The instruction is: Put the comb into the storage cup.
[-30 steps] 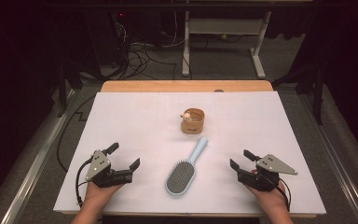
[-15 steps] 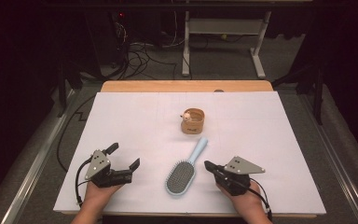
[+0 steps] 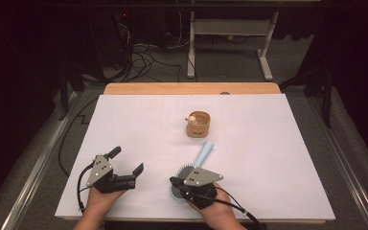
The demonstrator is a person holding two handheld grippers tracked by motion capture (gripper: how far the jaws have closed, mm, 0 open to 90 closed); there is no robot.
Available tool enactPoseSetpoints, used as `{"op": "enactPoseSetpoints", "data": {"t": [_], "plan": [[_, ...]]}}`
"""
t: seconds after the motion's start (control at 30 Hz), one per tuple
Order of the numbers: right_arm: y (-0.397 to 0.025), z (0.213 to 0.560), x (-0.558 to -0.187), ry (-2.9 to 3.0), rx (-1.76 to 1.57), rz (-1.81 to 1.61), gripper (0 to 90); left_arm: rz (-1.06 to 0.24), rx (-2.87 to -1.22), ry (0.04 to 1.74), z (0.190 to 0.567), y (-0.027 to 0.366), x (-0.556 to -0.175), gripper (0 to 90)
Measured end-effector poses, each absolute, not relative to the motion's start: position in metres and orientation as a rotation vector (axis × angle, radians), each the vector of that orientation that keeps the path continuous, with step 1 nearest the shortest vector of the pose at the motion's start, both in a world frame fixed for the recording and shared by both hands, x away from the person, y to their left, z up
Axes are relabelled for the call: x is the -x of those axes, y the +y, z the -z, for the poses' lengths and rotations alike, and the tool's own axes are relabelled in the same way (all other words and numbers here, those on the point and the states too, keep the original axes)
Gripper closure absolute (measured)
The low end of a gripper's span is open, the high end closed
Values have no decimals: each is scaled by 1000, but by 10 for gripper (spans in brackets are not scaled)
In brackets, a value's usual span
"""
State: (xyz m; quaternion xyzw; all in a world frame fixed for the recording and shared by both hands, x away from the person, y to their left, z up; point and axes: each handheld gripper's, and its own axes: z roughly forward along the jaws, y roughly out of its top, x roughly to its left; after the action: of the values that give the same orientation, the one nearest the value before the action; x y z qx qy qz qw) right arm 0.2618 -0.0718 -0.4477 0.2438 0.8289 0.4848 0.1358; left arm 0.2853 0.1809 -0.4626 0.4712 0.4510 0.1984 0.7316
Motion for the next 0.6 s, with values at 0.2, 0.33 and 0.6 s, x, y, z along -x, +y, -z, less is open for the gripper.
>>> {"op": "enactPoseSetpoints", "data": {"t": [0.2, 0.33, 0.6], "plan": [[-50, 453, -258, 2457, -682, -1302, 900, -427, -1043, 990, 463, 181, -284, 23], [-48, 457, -258, 2476, -687, -1264, 900, -426, -1052, 985, 463, 180, -284, 25], [-51, 459, -254, 2483, -689, -1221, 900, -425, -1055, 975, 463, 181, -283, 41]]}}
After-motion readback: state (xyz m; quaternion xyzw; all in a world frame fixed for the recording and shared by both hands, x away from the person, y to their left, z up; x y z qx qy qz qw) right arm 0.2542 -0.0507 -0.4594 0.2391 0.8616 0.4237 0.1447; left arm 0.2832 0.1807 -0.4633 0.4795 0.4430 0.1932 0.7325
